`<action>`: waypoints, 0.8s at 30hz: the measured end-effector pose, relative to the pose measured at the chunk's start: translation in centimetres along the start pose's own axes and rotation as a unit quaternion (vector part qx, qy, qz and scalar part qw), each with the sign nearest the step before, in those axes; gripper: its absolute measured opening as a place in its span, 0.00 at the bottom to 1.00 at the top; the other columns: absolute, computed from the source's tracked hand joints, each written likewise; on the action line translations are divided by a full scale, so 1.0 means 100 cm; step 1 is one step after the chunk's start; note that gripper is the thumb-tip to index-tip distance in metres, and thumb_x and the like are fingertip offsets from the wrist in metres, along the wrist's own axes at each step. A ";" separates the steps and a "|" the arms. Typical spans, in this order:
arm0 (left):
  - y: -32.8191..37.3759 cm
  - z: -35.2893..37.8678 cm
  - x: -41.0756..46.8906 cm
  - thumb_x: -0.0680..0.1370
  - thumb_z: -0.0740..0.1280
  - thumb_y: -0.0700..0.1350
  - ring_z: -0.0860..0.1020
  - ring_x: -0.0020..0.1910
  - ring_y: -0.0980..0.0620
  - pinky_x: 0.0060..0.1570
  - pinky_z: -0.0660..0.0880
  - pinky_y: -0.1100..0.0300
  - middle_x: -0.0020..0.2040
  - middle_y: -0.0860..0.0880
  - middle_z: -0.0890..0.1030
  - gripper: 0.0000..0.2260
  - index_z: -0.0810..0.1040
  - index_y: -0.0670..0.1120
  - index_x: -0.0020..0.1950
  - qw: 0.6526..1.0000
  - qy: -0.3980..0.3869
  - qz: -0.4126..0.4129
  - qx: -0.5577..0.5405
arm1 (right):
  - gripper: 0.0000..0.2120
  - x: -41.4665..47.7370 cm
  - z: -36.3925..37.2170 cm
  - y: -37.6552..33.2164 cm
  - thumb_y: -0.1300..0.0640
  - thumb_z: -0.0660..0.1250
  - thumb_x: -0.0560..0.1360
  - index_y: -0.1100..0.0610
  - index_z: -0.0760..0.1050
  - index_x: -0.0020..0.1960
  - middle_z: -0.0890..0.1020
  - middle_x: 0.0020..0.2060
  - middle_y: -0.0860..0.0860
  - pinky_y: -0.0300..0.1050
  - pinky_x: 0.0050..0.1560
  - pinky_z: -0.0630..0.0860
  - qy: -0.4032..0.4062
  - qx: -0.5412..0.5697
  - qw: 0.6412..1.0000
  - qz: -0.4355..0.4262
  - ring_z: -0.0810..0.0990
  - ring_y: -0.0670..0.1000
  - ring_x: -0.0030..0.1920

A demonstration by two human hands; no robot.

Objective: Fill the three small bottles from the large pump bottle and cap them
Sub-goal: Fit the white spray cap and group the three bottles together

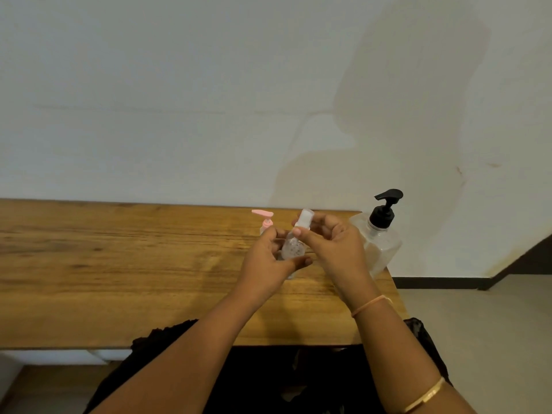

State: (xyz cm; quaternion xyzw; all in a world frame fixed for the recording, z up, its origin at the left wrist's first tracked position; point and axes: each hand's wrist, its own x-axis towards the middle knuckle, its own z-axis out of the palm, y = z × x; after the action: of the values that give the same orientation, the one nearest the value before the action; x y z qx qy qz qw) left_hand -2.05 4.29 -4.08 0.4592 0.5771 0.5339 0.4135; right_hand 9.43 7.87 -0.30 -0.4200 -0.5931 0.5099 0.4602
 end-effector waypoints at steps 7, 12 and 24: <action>-0.002 -0.002 -0.001 0.67 0.76 0.39 0.83 0.49 0.50 0.49 0.80 0.49 0.49 0.47 0.84 0.20 0.74 0.48 0.56 0.999 -0.034 -0.001 -0.024 | 0.09 -0.004 0.001 -0.005 0.66 0.66 0.74 0.54 0.78 0.48 0.85 0.41 0.49 0.46 0.50 0.79 -0.049 0.048 0.998 -0.014 0.83 0.46 0.46; -0.006 0.005 -0.004 0.71 0.74 0.44 0.81 0.49 0.57 0.48 0.79 0.55 0.51 0.52 0.82 0.16 0.72 0.54 0.54 0.999 0.017 0.037 0.031 | 0.09 -0.004 0.020 0.004 0.63 0.68 0.74 0.48 0.78 0.45 0.84 0.41 0.49 0.50 0.50 0.80 0.039 0.004 0.999 -0.012 0.83 0.48 0.45; -0.002 -0.016 -0.005 0.72 0.72 0.38 0.82 0.47 0.58 0.42 0.78 0.62 0.48 0.53 0.83 0.18 0.73 0.50 0.58 0.999 -0.015 0.015 -0.042 | 0.11 -0.002 0.019 0.001 0.66 0.66 0.74 0.50 0.79 0.48 0.84 0.45 0.49 0.41 0.47 0.79 -0.063 0.046 0.997 -0.001 0.83 0.47 0.49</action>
State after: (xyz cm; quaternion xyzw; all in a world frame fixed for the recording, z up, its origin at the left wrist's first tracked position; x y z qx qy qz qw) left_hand -3.51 3.47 -4.10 0.4585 0.5408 0.5568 0.4327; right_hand 7.58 7.31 -0.54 -0.3648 -0.5974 0.5617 0.4410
